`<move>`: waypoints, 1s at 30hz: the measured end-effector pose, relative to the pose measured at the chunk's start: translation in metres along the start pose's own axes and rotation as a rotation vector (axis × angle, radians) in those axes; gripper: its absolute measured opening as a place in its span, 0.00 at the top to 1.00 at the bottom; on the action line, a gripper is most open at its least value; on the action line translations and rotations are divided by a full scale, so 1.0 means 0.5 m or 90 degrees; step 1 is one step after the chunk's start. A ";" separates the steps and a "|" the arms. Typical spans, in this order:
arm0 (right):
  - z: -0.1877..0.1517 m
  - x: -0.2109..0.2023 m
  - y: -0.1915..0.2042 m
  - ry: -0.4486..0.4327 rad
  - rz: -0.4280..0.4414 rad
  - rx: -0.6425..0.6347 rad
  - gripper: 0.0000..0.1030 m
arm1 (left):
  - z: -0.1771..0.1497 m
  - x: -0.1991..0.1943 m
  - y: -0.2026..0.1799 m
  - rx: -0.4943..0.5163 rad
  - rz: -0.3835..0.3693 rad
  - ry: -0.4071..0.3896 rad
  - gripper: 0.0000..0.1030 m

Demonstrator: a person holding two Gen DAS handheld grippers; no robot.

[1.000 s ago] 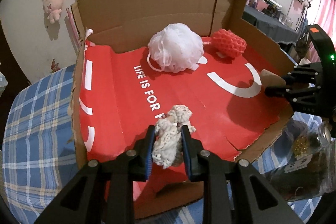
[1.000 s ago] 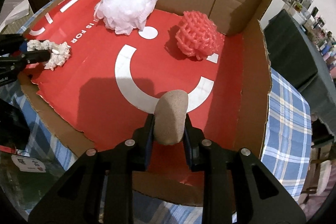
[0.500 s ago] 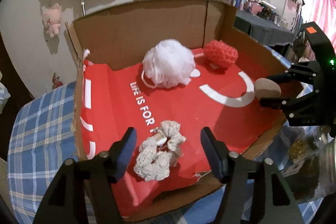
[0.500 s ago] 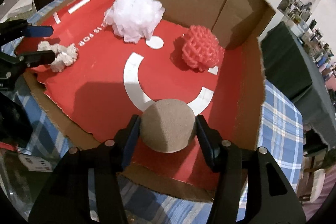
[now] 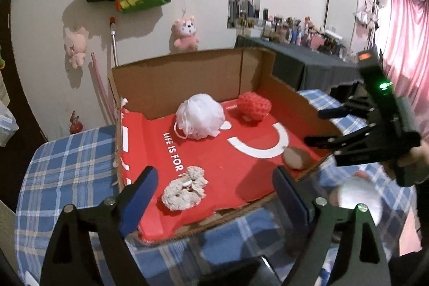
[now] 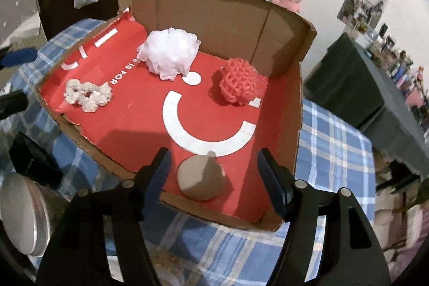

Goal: Organize soft objects
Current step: 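Open the left tool to drop the scrunchie while the right tool releases the sponge, then withdraw both tools from the box toward the table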

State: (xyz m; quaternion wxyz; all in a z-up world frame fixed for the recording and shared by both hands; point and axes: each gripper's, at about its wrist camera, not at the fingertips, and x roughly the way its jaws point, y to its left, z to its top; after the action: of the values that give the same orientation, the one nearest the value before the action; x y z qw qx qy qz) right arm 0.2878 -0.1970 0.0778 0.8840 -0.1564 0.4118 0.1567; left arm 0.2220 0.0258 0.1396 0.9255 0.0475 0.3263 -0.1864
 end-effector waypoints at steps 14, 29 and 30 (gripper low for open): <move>-0.109 -0.222 0.030 -0.154 0.034 0.066 0.22 | -0.058 -0.158 -0.071 -0.030 0.006 -0.100 0.00; -0.305 -0.334 0.125 -0.292 -0.024 0.125 0.09 | -0.186 -0.243 -0.148 -0.058 0.048 -0.179 0.00; -0.318 -0.331 0.132 -0.298 -0.031 0.131 0.09 | -0.195 -0.242 -0.150 -0.064 0.052 -0.181 0.00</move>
State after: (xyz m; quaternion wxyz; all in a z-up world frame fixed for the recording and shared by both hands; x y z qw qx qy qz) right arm 0.0519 -0.2263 0.0995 0.9700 -0.0347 0.2061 0.1245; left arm 0.0499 0.0149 0.1413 0.9704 -0.0122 0.1986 -0.1369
